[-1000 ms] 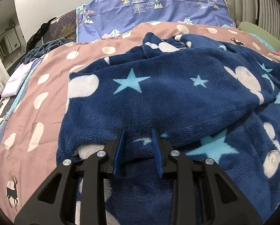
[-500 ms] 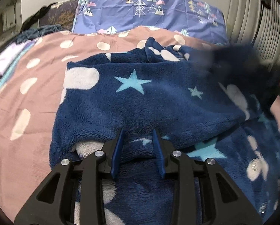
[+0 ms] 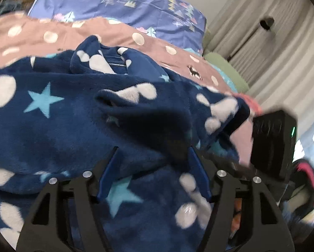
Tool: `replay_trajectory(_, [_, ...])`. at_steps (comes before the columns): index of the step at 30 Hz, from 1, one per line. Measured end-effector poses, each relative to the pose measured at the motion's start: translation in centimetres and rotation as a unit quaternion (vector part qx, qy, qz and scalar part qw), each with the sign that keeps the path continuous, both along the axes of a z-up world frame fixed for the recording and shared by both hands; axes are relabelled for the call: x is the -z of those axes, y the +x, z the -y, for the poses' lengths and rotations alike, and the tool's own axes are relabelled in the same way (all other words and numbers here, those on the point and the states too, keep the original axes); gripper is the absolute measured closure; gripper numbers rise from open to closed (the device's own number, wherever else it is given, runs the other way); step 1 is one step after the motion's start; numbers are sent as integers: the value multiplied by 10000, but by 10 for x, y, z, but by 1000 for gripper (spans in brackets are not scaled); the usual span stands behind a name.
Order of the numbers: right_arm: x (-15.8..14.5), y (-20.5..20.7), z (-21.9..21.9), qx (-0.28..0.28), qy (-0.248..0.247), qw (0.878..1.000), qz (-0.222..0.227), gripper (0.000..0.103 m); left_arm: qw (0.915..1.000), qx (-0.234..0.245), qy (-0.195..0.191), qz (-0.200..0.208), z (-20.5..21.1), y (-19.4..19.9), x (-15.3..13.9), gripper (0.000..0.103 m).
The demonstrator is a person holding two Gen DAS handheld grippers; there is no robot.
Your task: Fold small clothes
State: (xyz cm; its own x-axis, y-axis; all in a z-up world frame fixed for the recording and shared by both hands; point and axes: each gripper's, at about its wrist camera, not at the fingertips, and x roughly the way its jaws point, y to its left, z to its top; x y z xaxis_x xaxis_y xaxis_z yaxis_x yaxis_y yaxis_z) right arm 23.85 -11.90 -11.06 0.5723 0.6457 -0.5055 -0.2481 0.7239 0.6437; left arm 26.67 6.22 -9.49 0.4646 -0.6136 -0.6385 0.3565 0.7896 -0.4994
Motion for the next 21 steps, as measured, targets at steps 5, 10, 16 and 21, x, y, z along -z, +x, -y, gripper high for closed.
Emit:
replay_trajectory(5, [-1, -11, 5, -97, 19, 10000, 6, 75, 9961, -179, -737, -452, -4, 16, 5, 30])
replay_trajectory(10, [-5, -22, -2, -272, -283, 9991, 142, 65, 9938, -333, -792, -704, 12, 32, 6, 30])
replay_trajectory(16, [-10, -29, 6, -197, -443, 9985, 242, 62, 9950, -589, 65, -800, 29, 48, 5, 91])
replay_trajectory(21, [-11, -35, 63, 909, -342, 9948, 296, 60, 9975, -640, 274, 88, 18, 37, -47, 94])
